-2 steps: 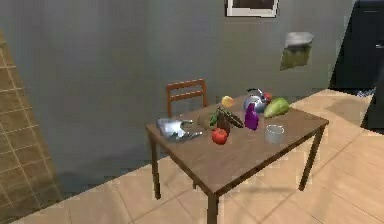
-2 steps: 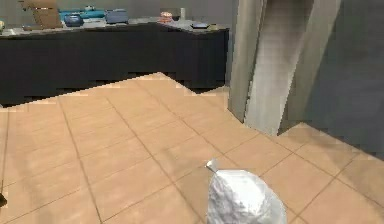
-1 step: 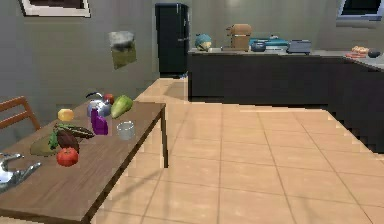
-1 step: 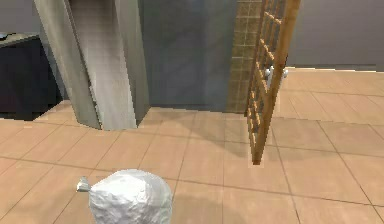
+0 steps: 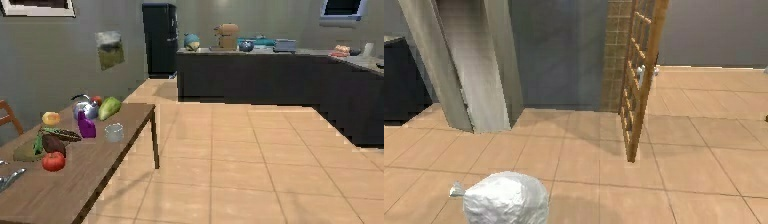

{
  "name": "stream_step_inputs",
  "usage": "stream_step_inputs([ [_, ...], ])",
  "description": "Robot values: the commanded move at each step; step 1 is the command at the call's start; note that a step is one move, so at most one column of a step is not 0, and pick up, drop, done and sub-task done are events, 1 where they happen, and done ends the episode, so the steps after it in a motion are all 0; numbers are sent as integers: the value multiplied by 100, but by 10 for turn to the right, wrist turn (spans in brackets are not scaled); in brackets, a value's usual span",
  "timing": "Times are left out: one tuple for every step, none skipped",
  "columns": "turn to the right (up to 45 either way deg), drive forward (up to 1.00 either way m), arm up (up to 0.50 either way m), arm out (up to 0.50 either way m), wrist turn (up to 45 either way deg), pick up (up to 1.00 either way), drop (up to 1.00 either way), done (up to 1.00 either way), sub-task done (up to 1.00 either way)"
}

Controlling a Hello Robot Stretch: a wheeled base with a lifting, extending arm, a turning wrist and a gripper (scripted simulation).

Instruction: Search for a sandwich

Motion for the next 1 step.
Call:
stream_step_inputs([
  [0, 30, 0, 0, 0, 0, 0, 0, 0],
])
